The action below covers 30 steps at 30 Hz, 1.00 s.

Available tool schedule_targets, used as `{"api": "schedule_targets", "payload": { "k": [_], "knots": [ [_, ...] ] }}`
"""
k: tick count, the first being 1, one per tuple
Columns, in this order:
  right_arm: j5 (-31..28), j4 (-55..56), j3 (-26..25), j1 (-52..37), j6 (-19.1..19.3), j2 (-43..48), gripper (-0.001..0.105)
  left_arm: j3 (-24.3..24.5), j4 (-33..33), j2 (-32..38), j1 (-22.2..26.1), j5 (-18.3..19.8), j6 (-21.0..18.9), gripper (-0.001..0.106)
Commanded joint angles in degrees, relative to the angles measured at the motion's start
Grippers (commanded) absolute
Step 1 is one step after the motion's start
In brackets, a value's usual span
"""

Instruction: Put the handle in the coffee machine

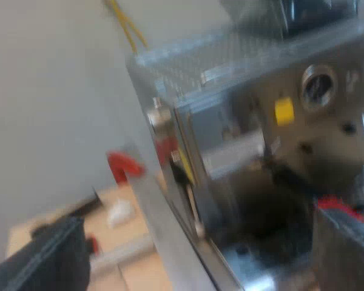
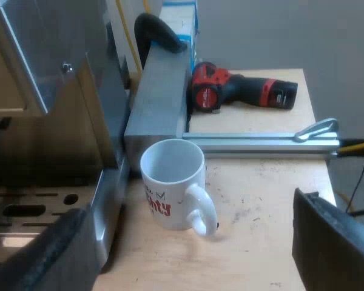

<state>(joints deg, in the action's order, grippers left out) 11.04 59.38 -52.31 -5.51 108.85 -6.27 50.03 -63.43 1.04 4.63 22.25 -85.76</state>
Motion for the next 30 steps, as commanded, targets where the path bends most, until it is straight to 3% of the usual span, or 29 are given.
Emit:
{"api": "schedule_targets", "payload": {
  "k": [1, 7, 12, 13, 16, 22, 24, 30],
  "knots": [
    [0.57, -0.27, 1.17, -0.23, 0.63, 4.24, 0.069, 1.08, -5.54, 7.79, -0.05, 0.32, 1.59, 0.076],
    [0.74, 1.32, 3.85, -0.23, -4.23, 9.65, 0.069, 1.28, -8.73, 7.92, 0.5, 3.35, 4.71, 0.076],
    [1.23, 2.64, 5.49, -0.12, -4.06, 9.48, 0.069, 1.28, -8.72, 7.92, 1.42, 3.45, 3.26, 0.076],
    [1.23, 2.64, 6.26, -0.12, -4.19, 9.32, 0.069, 0.95, -8.72, 7.92, 1.78, 2.3, 0.86, 0.076],
    [1.23, 2.58, 7.6, -0.12, -4.08, 9.33, 0.069, 0.69, -8.59, 7.78, 2.06, 1.05, 0.0, 0.076],
    [1.23, 2.18, 8.72, -0.12, -4.08, 9.33, 0.069, -4.3, -3.87, 7.67, -0.24, -10.52, -4.68, 0.077],
    [1.23, 1.46, 8.72, -0.12, -4.08, 9.33, 0.069, -5.57, -1.73, 7.66, -0.91, -12.59, -6.15, 0.077],
    [1.23, -4.05, 12.09, -0.12, -4.08, 9.26, 0.069, -9.66, 4.04, 7.67, -3.38, -13.97, -7.25, 0.077]
  ]
}}
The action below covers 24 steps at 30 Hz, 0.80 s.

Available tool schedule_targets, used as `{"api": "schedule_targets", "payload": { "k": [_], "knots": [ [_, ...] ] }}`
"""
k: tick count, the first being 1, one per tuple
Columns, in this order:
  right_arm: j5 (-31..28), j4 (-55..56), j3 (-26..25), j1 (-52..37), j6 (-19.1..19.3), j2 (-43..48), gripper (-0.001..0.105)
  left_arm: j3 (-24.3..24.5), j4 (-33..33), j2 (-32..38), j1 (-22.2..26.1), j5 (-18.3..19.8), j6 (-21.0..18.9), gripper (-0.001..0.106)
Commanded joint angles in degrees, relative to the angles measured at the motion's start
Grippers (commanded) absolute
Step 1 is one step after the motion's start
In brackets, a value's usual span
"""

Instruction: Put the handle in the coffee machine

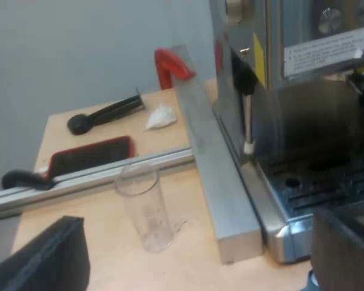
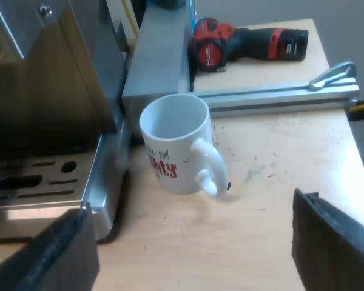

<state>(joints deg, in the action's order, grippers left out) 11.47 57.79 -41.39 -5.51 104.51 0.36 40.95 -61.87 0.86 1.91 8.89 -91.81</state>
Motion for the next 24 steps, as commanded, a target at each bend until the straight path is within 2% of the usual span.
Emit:
{"api": "schedule_targets", "payload": {
  "k": [1, 8, 10, 18, 24],
  "knots": [
    [0.79, -3.16, 2.27, -0.12, 0.26, 2.63, 0.069, -1.83, 3.09, 7.84, -1.5, -0.61, -1.41, 0.077],
    [0.79, -3.63, 8.07, -0.12, 0.4, 2.63, 0.069, -6.16, 3.09, 7.84, -3.36, -1.61, -1.41, 0.077],
    [0.79, -3.63, 9.6, -0.12, 1.7, 2.63, 0.069, -7.61, 3.09, 7.84, -3.73, -1.64, -1.41, 0.077],
    [0.79, -2.61, 11.8, -0.12, 2.2, 2.57, 0.069, -11.71, 4.0, 7.73, -3.73, -1.64, -1.41, 0.077],
    [0.79, -2.33, 13.09, -0.12, 2.35, 2.57, 0.069, -11.99, 4.55, 7.73, -3.73, -1.64, -1.41, 0.077]
  ]
}}
